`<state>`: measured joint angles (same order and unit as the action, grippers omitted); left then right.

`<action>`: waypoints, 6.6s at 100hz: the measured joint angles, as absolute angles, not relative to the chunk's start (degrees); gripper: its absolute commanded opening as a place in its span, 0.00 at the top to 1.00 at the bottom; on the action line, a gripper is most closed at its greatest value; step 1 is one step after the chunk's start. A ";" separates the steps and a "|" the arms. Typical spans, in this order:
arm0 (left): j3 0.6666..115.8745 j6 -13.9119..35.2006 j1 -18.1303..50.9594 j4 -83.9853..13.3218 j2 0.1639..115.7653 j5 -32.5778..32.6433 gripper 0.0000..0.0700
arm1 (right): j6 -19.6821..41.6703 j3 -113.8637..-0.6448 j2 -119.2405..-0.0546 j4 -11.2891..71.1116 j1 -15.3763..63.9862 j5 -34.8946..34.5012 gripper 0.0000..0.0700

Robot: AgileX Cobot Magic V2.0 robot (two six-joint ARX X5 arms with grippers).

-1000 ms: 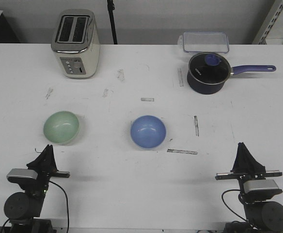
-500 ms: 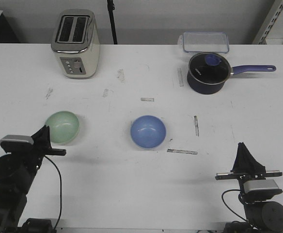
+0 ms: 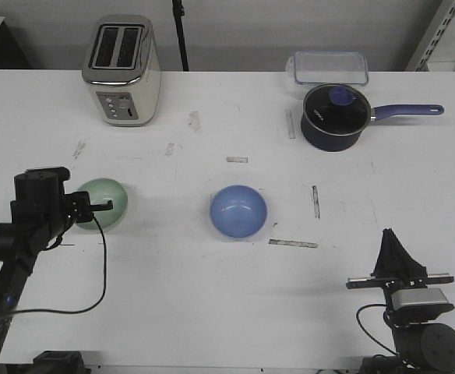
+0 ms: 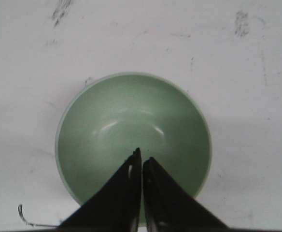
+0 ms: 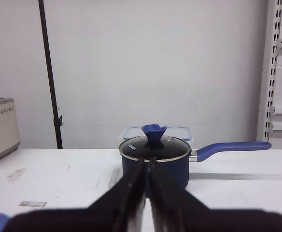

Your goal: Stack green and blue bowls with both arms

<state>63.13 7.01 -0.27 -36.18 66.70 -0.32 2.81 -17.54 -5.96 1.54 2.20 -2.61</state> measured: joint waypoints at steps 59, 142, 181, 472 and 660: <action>75.59 10.66 -15.40 -54.41 82.65 -6.61 0.50 | 2.81 -17.56 -5.96 1.54 2.20 -2.61 1.00; 75.59 10.66 -15.97 -49.25 97.71 -11.40 0.66 | 2.81 -17.54 -5.96 1.54 2.20 -2.61 0.99; 75.59 10.63 -14.87 -47.88 98.19 -12.93 1.00 | 2.81 -17.56 -5.96 1.54 2.20 -2.61 1.00; 103.37 19.84 30.04 -50.72 104.84 -19.88 0.68 | 2.81 -17.54 -5.96 1.61 2.20 -2.61 0.99; 24.51 -2.09 -1.26 5.19 20.27 -3.33 1.00 | 2.81 -17.54 -5.96 1.67 2.20 -2.61 0.99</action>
<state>24.51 -2.09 -1.26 5.19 20.27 -3.33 2.81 -17.54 -5.96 1.67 2.20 -2.61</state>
